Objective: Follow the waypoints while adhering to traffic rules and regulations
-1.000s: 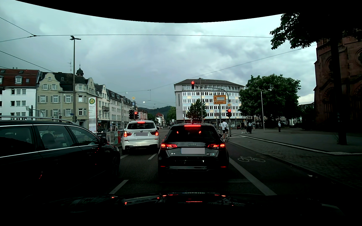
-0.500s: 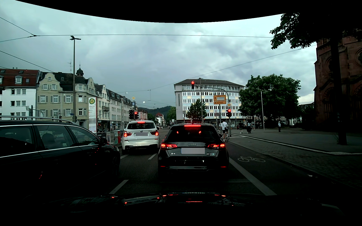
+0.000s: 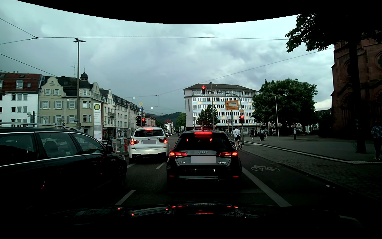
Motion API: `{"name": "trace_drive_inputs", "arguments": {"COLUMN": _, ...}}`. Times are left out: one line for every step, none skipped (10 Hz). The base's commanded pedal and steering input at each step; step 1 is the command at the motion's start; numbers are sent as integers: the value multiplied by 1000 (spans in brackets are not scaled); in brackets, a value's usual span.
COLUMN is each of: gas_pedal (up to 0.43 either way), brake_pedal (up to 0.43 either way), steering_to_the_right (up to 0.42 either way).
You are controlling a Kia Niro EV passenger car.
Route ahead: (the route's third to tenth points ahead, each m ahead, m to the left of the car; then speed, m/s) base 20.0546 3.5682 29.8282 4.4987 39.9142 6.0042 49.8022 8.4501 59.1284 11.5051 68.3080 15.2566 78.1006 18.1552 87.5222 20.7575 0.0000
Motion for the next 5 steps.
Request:
{"name": "trace_drive_inputs", "arguments": {"gas_pedal": 0, "brake_pedal": 244, "steering_to_the_right": -3}}
{"name": "trace_drive_inputs", "arguments": {"gas_pedal": 0, "brake_pedal": 250, "steering_to_the_right": -3}}
{"name": "trace_drive_inputs", "arguments": {"gas_pedal": 0, "brake_pedal": 250, "steering_to_the_right": -3}}
{"name": "trace_drive_inputs", "arguments": {"gas_pedal": 0, "brake_pedal": 250, "steering_to_the_right": -3}}
{"name": "trace_drive_inputs", "arguments": {"gas_pedal": 0, "brake_pedal": 250, "steering_to_the_right": -3}}
